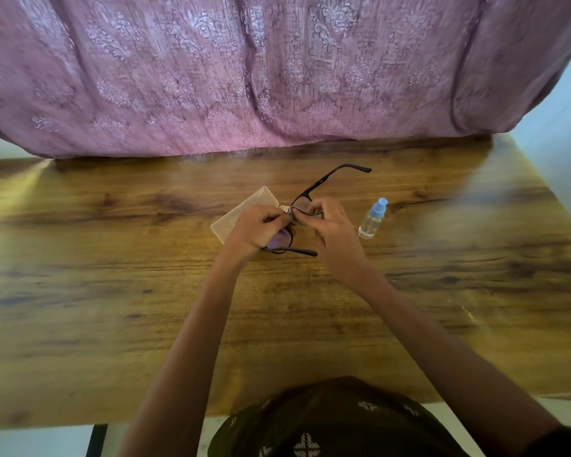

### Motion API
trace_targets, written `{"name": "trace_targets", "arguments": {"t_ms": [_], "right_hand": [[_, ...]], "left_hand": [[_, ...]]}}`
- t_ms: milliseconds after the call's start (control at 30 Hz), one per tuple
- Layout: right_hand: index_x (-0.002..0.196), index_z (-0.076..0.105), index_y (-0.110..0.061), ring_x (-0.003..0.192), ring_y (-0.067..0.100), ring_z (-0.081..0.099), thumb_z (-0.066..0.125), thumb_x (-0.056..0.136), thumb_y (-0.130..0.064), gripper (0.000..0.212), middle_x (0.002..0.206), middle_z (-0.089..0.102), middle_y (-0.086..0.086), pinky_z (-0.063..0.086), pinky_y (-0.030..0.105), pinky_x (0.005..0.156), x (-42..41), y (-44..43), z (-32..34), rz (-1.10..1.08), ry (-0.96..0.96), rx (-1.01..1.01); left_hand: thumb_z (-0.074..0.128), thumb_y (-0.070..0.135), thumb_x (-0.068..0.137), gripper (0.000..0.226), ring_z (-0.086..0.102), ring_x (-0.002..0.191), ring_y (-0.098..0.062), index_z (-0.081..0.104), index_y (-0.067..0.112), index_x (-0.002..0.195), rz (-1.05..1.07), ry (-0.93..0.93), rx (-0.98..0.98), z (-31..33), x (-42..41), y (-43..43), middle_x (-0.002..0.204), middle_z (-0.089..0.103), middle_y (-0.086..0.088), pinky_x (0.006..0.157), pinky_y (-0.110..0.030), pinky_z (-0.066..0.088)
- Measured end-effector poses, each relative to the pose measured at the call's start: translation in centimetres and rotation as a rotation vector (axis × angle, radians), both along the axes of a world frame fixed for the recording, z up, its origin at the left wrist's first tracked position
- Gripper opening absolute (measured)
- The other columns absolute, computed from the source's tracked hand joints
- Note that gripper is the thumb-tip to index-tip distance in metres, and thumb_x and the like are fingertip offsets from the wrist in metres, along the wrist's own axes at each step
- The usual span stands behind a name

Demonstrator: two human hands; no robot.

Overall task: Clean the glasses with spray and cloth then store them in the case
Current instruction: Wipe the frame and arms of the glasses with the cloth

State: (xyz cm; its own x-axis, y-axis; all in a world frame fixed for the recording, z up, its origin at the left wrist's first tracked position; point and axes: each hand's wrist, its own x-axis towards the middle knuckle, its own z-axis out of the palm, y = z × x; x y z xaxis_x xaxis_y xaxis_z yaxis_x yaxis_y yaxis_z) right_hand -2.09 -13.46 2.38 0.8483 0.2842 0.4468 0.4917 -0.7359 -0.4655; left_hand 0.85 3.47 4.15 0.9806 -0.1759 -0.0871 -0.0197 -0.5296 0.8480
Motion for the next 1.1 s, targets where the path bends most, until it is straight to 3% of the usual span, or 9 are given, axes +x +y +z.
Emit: {"name": "trace_targets", "arguments": {"t_ms": [100,267,367,500,633,733,833,967,1100], "right_hand": [[0.124,0.065,-0.005,0.101,0.027,0.053,0.060,0.090,0.007,0.037,0.107,0.057,0.013,0.054,0.035,0.073,0.3,-0.1,0.0,-0.024,-0.007,-0.047],[0.124,0.064,-0.004,0.099,0.029,0.053,0.059,0.087,0.011,0.041,0.106,0.056,0.015,0.055,0.037,0.071,0.8,-0.2,0.1,-0.051,0.009,-0.072],[0.123,0.065,-0.004,0.101,0.029,0.054,0.058,0.088,0.010,0.039,0.107,0.057,0.014,0.052,0.031,0.076,0.4,0.1,0.1,0.006,0.002,-0.042],[0.123,0.066,-0.003,0.104,0.030,0.054,0.052,0.092,0.006,0.035,0.110,0.058,0.016,0.053,0.034,0.077,0.1,0.1,0.2,0.027,0.012,-0.019],[0.123,0.066,-0.004,0.100,0.030,0.054,0.052,0.090,0.008,0.038,0.106,0.057,0.016,0.055,0.036,0.071,0.6,-0.2,0.5,-0.015,-0.004,-0.049],[0.123,0.066,-0.006,0.097,0.029,0.054,0.046,0.093,-0.001,0.037,0.105,0.056,0.016,0.055,0.037,0.066,1.0,-0.4,0.8,-0.064,-0.001,-0.067],[0.123,0.066,-0.006,0.097,0.029,0.054,0.035,0.093,-0.011,0.043,0.104,0.056,0.015,0.055,0.036,0.065,1.1,-0.6,0.8,-0.072,0.000,-0.077],[0.123,0.066,-0.005,0.097,0.030,0.054,0.055,0.085,0.012,0.043,0.104,0.056,0.015,0.055,0.037,0.068,0.8,-1.0,0.3,-0.083,0.023,-0.077],[0.122,0.066,-0.004,0.098,0.031,0.054,0.054,0.086,0.015,0.043,0.103,0.056,0.017,0.054,0.039,0.074,0.5,-1.0,0.1,-0.055,0.025,-0.040]], "left_hand": [[0.061,0.014,0.094,0.021,0.066,0.084,-0.036,0.076,0.002,0.086,-0.020,-0.040,0.036,0.1,-0.2,-0.1,0.083,0.073,-0.020,0.079,-0.044,0.048],[0.061,0.016,0.095,0.022,0.065,0.080,-0.023,0.076,0.001,0.088,0.009,-0.016,0.012,0.2,-0.4,-0.1,0.085,0.074,-0.017,0.080,-0.039,0.049],[0.059,0.015,0.095,0.023,0.065,0.080,-0.029,0.075,0.000,0.086,0.014,0.002,0.000,0.2,-0.2,0.0,0.084,0.073,-0.020,0.082,-0.043,0.049],[0.060,0.015,0.095,0.023,0.063,0.077,-0.028,0.075,0.001,0.083,0.009,0.006,0.006,0.1,-0.3,0.2,0.081,0.072,-0.020,0.080,-0.044,0.049],[0.061,0.016,0.095,0.021,0.066,0.079,-0.027,0.077,0.003,0.089,0.007,0.001,0.009,0.0,-0.3,0.1,0.083,0.074,-0.015,0.083,-0.042,0.050],[0.061,0.018,0.095,0.022,0.069,0.085,-0.032,0.076,0.002,0.090,0.019,0.005,-0.006,0.1,-0.4,0.1,0.085,0.075,-0.015,0.087,-0.047,0.051],[0.062,0.018,0.094,0.021,0.068,0.082,-0.026,0.077,0.004,0.090,0.038,0.003,-0.025,0.1,-0.4,0.1,0.084,0.075,-0.014,0.089,-0.048,0.051],[0.061,0.017,0.095,0.021,0.067,0.085,-0.024,0.077,0.003,0.091,0.059,0.019,-0.061,0.0,-0.3,0.2,0.085,0.074,-0.011,0.092,-0.051,0.050],[0.060,0.016,0.095,0.022,0.068,0.090,-0.032,0.076,0.001,0.092,0.059,0.025,-0.066,-0.2,-0.2,0.4,0.088,0.075,-0.015,0.091,-0.052,0.050]]}}
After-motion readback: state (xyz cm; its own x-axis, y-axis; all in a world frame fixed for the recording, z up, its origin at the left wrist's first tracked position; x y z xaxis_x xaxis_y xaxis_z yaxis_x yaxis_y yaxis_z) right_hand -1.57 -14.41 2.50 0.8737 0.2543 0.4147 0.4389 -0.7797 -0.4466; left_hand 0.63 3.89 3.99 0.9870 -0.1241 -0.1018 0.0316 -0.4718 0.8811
